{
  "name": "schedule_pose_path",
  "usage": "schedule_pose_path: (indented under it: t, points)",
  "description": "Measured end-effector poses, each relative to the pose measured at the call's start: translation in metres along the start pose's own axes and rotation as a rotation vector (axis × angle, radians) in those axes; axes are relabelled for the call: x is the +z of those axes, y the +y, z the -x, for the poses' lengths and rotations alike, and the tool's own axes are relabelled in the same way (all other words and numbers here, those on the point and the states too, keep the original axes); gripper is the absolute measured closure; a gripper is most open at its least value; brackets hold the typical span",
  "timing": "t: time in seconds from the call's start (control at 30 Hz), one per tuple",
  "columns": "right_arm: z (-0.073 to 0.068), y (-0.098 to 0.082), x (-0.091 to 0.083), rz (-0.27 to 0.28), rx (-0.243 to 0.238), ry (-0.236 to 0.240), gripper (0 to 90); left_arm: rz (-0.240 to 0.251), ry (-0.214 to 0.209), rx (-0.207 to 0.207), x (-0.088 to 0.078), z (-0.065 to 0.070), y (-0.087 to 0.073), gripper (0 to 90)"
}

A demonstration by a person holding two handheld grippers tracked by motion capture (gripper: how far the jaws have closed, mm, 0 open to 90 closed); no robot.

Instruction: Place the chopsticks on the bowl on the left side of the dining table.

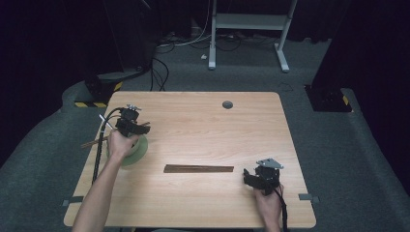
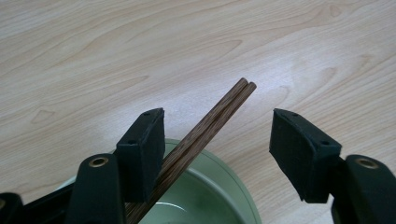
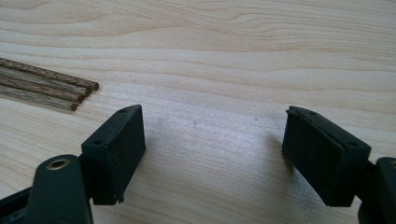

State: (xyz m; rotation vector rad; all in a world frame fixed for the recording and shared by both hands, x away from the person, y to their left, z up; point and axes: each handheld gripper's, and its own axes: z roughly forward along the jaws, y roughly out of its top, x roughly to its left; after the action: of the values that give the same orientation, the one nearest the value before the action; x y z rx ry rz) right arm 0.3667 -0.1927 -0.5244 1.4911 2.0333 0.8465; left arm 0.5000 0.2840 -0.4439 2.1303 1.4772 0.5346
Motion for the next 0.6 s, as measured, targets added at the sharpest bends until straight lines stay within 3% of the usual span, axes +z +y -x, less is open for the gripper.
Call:
schedule_pose_path:
  t: [0.6]
  points:
    - [0.0, 0.0, 0.0, 0.0, 0.0, 0.0, 20.7, -0.005, -0.017, 0.044, -0.007, 0.019, -0.005, 36.2]
